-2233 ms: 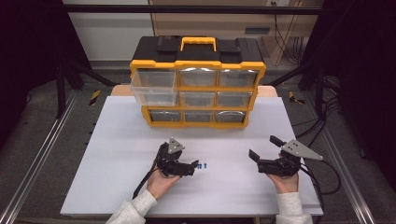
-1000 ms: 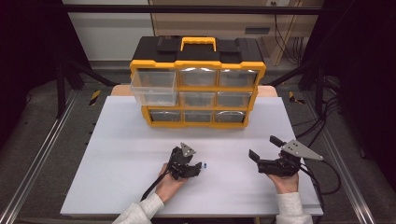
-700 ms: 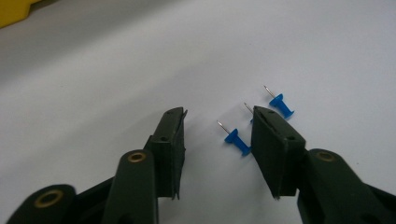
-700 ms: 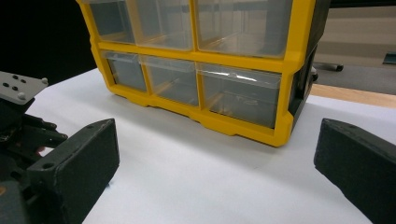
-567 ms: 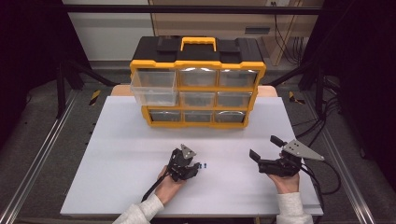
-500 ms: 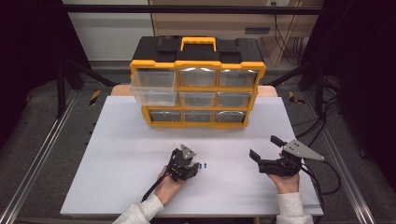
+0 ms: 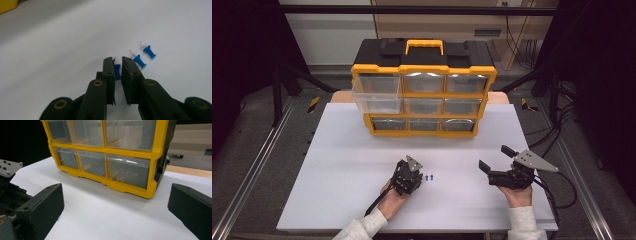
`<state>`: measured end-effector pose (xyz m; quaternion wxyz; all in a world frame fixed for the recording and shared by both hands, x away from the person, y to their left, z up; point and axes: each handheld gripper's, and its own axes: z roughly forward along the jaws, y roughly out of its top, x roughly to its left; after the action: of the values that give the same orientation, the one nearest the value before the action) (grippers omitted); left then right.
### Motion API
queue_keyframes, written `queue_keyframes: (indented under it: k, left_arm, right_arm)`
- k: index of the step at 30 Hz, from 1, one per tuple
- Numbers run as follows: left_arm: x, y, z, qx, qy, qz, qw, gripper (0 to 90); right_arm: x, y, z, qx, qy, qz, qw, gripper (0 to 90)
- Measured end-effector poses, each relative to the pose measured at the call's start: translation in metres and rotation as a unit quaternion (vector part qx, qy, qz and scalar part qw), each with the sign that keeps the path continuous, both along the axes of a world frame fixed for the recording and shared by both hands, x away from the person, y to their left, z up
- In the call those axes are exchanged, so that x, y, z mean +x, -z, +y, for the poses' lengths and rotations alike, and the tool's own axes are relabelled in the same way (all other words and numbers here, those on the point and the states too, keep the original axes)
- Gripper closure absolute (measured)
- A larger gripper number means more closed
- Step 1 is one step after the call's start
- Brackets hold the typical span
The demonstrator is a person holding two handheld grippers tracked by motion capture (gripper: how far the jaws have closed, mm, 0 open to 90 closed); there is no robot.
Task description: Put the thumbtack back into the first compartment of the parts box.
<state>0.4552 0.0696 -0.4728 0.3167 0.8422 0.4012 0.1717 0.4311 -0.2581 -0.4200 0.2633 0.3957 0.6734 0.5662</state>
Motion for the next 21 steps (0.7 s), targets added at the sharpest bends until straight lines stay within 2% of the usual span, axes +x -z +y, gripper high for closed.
queue_keyframes:
  k: [8, 13, 17, 18, 21]
  left_arm:
    - [0.0014, -0.0007, 0.0009, 0.004, 0.013, 0.002, 0.9999, 84.7]
    - [0.0030, -0.0002, 0.0029, -0.004, 0.022, 0.001, 0.9998, 85.1]
    - [0.0034, -0.0011, 0.0051, -0.001, 0.032, 0.005, 0.9995, 85.2]
    - [0.0025, -0.0011, 0.0051, -0.009, 0.033, 0.003, 0.9994, 85.2]
    - [0.0013, -0.0033, 0.0064, -0.010, 0.039, 0.006, 0.9992, 85.2]
  right_arm:
    - [-0.0001, 0.0002, 0.0003, -0.001, 0.000, 0.003, 1.0000, 0.9]
    - [-0.0001, 0.0002, 0.0004, -0.002, 0.000, 0.003, 1.0000, 0.9]
    - [-0.0003, 0.0000, 0.0000, 0.000, -0.001, 0.002, 1.0000, 0.9]
    - [-0.0003, -0.0001, -0.0002, -0.002, 0.000, 0.002, 1.0000, 0.9]
    - [-0.0001, 0.0001, 0.0002, -0.002, 0.000, 0.002, 1.0000, 0.9]
